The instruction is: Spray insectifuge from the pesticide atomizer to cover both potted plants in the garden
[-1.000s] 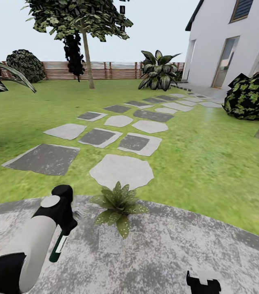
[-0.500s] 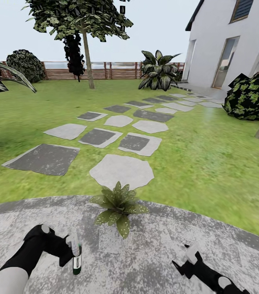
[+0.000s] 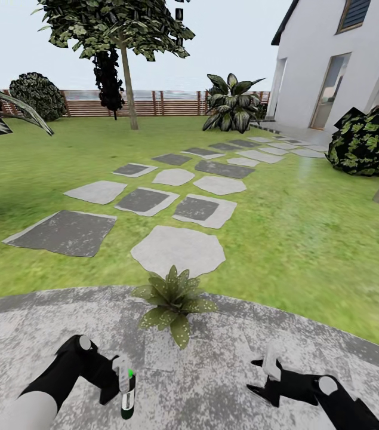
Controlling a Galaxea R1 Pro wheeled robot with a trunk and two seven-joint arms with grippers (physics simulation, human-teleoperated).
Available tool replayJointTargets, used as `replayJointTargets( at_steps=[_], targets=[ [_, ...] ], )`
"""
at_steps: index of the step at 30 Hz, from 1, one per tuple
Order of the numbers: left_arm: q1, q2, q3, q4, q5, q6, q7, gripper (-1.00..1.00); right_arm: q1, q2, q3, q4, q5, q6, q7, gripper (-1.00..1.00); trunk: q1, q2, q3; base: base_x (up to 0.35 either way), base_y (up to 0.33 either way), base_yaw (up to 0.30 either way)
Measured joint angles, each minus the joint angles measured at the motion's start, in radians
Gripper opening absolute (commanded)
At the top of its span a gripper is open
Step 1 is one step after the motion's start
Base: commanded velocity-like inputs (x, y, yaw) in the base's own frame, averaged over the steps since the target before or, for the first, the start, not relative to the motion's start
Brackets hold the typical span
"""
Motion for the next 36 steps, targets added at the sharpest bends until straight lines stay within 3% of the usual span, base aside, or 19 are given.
replayJointTargets(
  at_steps=[2,7,11,14,16,19,21,30,36],
  targets=[
    [0.000,-0.007,-0.018,0.000,0.000,0.001,0.004,-1.00,0.000,0.008,0.001,-0.009,-0.001,0.000,0.026,-1.00,0.000,0.000,0.000,0.000,0.000,0.000],
    [-0.001,-0.051,-0.045,-0.001,-0.001,-0.002,0.010,-1.00,0.000,0.081,0.008,-0.047,0.002,0.000,0.049,-1.00,0.000,0.000,0.000,0.000,0.000,0.000],
    [-0.001,-0.072,-0.064,-0.001,0.000,-0.003,0.033,-1.00,-0.001,0.124,0.088,-0.051,0.001,0.002,0.053,-1.00,0.000,0.000,0.000,0.000,0.000,0.000],
    [-0.001,-0.083,-0.067,-0.001,0.000,-0.008,0.049,-1.00,-0.004,0.159,0.103,-0.051,0.001,0.004,0.053,-1.00,0.000,0.000,0.000,0.000,0.000,0.000],
    [-0.001,-0.095,-0.098,-0.001,0.001,-0.012,0.050,-1.00,-0.006,0.193,0.106,-0.051,0.001,0.027,0.053,-1.00,0.000,0.000,0.000,0.000,0.000,0.000],
    [-0.001,-0.099,-0.145,-0.001,0.002,-0.014,0.051,-1.00,-0.007,0.207,0.110,-0.052,-0.001,0.035,0.051,-1.00,0.000,0.000,0.000,0.000,0.000,0.000],
    [-0.001,-0.102,-0.155,-0.003,0.004,-0.016,0.051,-1.00,-0.009,0.210,0.110,-0.052,-0.001,0.036,0.051,-1.00,0.000,0.000,0.000,0.000,0.000,0.000],
    [0.001,-0.121,-0.160,-0.010,0.002,-0.024,0.054,-1.00,-0.009,0.236,0.110,-0.081,-0.002,0.040,0.051,-1.00,0.000,0.000,0.000,0.000,0.000,0.000],
    [0.003,-0.135,-0.160,-0.003,0.003,-0.028,0.141,-1.00,-0.009,0.253,0.111,-0.080,-0.002,0.040,0.051,-1.00,0.000,0.000,0.000,0.000,0.000,0.000]
  ],
)
